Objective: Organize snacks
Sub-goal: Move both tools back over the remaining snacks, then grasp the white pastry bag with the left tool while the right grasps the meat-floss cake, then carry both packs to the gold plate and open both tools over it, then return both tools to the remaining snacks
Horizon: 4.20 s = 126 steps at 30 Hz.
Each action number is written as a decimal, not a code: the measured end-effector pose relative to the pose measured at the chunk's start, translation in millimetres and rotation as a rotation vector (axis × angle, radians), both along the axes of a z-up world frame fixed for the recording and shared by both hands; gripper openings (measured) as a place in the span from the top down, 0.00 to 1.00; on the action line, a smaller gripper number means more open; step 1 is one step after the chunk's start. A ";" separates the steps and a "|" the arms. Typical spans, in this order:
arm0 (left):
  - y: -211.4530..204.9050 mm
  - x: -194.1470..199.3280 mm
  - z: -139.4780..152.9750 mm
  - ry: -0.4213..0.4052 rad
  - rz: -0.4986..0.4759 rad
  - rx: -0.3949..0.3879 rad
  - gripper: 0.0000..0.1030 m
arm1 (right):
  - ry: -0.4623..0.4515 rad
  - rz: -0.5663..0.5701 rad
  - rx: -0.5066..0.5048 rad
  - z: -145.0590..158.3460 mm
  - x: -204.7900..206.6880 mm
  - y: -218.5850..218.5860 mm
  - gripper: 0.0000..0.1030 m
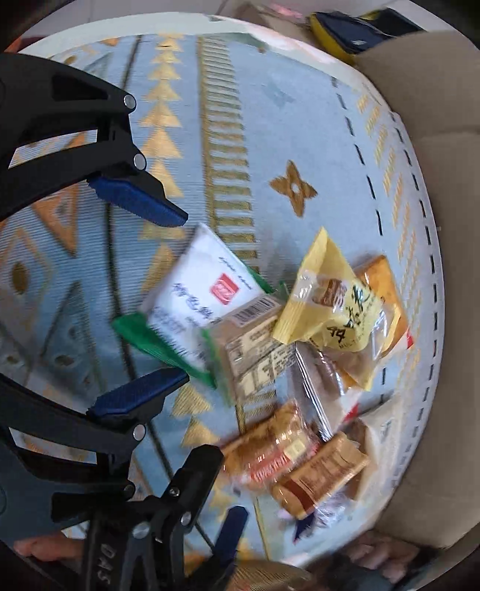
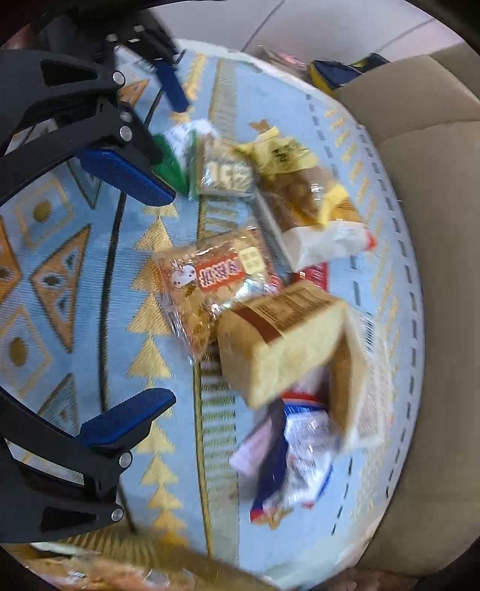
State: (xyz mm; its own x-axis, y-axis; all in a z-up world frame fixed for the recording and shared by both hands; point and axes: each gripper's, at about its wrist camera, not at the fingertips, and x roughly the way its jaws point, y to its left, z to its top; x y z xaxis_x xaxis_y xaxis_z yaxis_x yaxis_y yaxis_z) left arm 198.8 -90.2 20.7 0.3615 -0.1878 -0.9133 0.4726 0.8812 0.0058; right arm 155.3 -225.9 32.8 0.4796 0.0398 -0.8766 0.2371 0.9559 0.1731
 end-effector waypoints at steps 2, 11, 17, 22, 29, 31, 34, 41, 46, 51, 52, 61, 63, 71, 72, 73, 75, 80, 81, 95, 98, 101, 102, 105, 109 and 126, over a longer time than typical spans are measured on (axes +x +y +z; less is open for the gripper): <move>-2.2 1.0 -1.2 -0.011 -0.022 0.008 0.19 | -0.018 0.017 0.001 -5.1 5.0 0.5 0.05; 43.9 17.0 0.4 0.000 0.024 -0.007 0.22 | -0.063 0.008 -0.071 -13.3 15.8 -5.4 0.31; 69.8 26.2 10.9 0.020 0.054 -0.085 0.26 | -0.044 -0.004 -0.025 -8.6 11.9 -6.2 0.38; 72.7 40.8 17.7 0.080 0.104 -0.291 0.26 | -0.027 0.001 -0.018 -5.2 9.7 1.1 0.39; 19.7 44.7 -4.3 -0.006 0.049 -0.036 0.32 | -0.019 0.028 -0.047 -5.2 8.8 9.4 0.39; 15.9 41.9 -2.9 -0.025 0.031 -0.026 0.52 | -0.023 0.036 -0.037 -6.4 10.8 10.2 0.39; 19.4 38.8 1.4 -0.027 0.036 -0.020 0.52 | -0.030 0.048 -0.037 -9.0 12.0 11.2 0.39; 53.8 -9.9 23.7 0.010 0.091 -0.071 0.52 | -0.011 0.040 0.001 -10.2 0.6 15.3 0.39; 64.9 -59.4 39.2 0.031 0.072 -0.067 0.52 | 0.062 -0.021 0.082 -8.0 -26.3 14.9 0.40; 79.6 -101.4 45.5 0.054 0.087 -0.111 0.52 | 0.144 -0.047 0.131 -2.8 -69.0 22.3 0.40; 82.0 -103.7 44.7 0.060 0.090 -0.120 0.52 | 0.155 -0.047 0.115 -1.9 -80.8 26.1 0.40; 92.4 -130.9 33.5 0.036 0.065 -0.106 0.52 | 0.255 -0.095 0.084 -14.9 -172.9 48.5 0.38; 91.6 -132.2 33.3 0.015 0.056 -0.087 0.52 | 0.271 -0.090 0.103 -17.4 -179.8 52.5 0.18; 89.9 -126.6 29.1 -0.008 0.062 -0.081 0.52 | 0.213 -0.048 -0.076 -23.6 -170.7 74.0 0.31; 88.4 -127.5 28.8 -0.010 0.056 -0.078 0.52 | 0.194 -0.029 -0.103 -20.5 -170.9 80.3 0.45; 87.1 -128.5 29.1 -0.011 0.051 -0.080 0.52 | 0.183 -0.009 -0.124 -17.6 -169.2 88.0 0.49; 84.1 -132.0 32.2 -0.019 0.032 -0.089 0.52 | 0.169 0.028 -0.185 -13.5 -173.7 97.0 0.51; 64.4 -149.5 58.3 -0.070 -0.030 -0.123 0.52 | 0.101 -0.034 -0.095 15.4 -184.1 74.2 0.52; 57.8 -152.8 65.9 -0.080 -0.044 -0.137 0.52 | 0.071 -0.066 -0.080 27.5 -188.1 63.2 0.52; -132.2 -185.4 149.6 -0.084 -0.322 -0.383 0.52 | -0.188 -0.546 -0.031 152.7 -246.6 -129.3 0.51; -157.7 -180.6 148.7 -0.080 -0.333 -0.380 0.42 | -0.185 -0.577 -0.016 151.0 -248.2 -152.8 0.50; -164.0 -170.7 140.6 -0.057 -0.322 -0.363 0.25 | -0.165 -0.583 0.026 138.3 -242.8 -170.1 0.39; -161.3 -168.7 138.5 -0.051 -0.320 -0.355 0.25 | -0.157 -0.591 0.027 134.5 -244.7 -173.7 0.39; -138.3 -162.2 131.7 -0.036 -0.298 -0.333 0.25 | -0.137 -0.586 0.034 121.2 -250.7 -174.7 0.39; -84.8 -155.9 123.0 -0.017 -0.248 -0.280 0.25 | -0.110 -0.568 0.065 104.8 -257.4 -162.4 0.39; 112.5 -162.2 63.6 -0.035 0.090 -0.164 0.24 | -0.049 -0.081 -0.160 56.7 -201.7 69.7 0.08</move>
